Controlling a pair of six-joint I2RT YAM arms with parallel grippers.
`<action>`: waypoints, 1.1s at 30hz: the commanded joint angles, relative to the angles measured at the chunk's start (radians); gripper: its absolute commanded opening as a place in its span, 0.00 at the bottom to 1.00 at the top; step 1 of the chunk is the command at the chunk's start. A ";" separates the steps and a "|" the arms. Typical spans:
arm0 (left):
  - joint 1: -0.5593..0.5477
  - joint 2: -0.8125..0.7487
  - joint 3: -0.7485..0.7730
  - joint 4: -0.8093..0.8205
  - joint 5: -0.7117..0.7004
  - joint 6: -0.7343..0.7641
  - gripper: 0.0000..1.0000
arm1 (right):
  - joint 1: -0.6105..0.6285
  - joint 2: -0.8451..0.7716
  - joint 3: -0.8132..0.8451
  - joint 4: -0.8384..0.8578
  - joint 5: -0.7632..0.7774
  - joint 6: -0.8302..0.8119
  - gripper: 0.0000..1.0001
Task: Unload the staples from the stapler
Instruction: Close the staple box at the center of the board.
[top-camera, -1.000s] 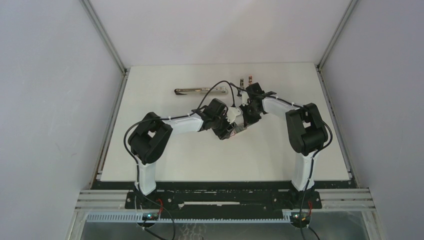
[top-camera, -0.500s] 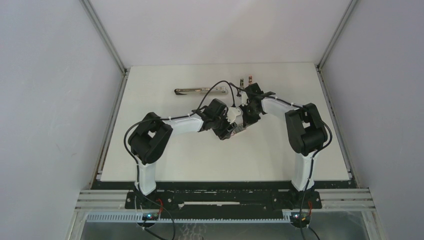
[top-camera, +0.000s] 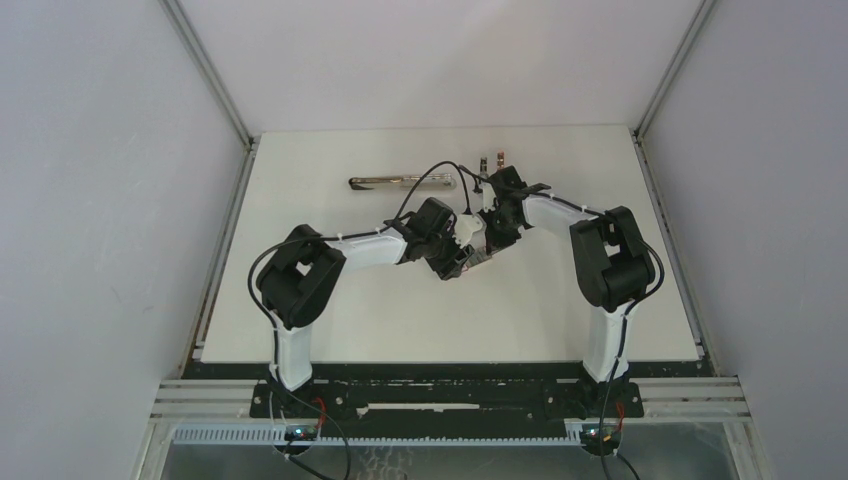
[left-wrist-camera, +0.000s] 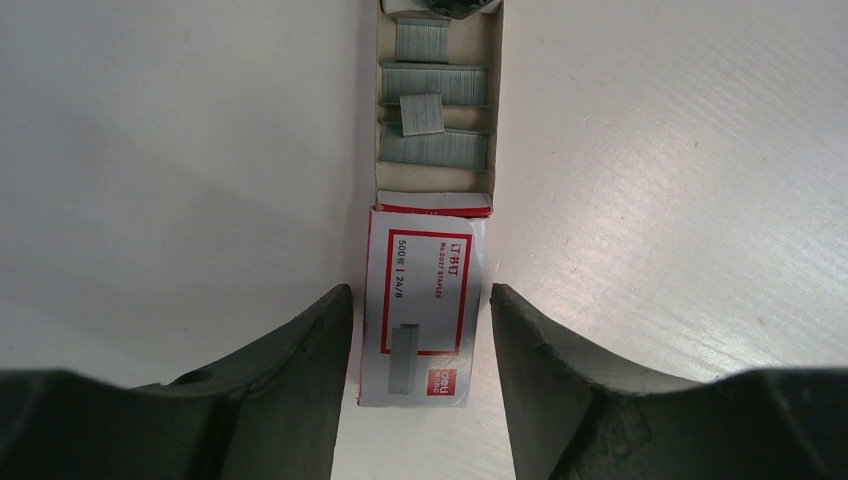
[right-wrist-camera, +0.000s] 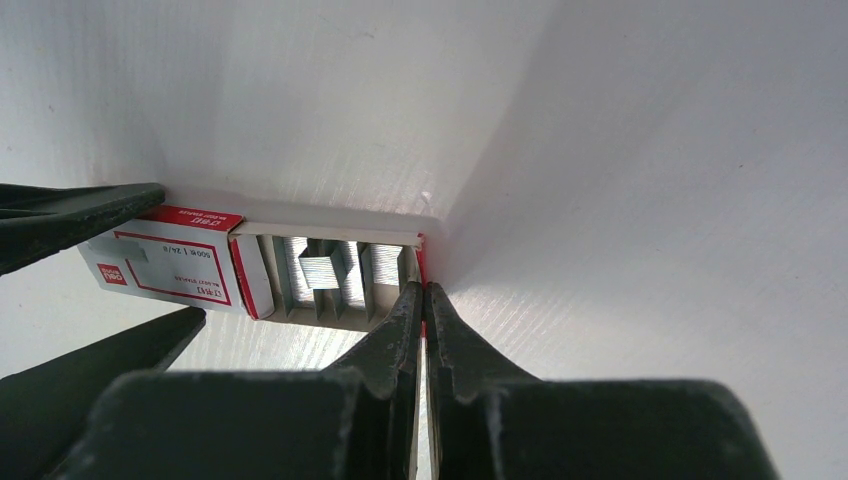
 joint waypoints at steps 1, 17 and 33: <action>-0.013 0.012 -0.040 -0.034 0.019 -0.026 0.58 | 0.015 -0.065 0.015 0.031 0.005 0.013 0.00; -0.013 0.020 -0.039 -0.031 0.024 -0.028 0.50 | 0.019 -0.070 0.014 0.039 0.014 0.020 0.00; -0.013 0.023 -0.036 -0.028 0.018 -0.035 0.44 | 0.020 -0.072 0.015 0.040 -0.009 0.024 0.00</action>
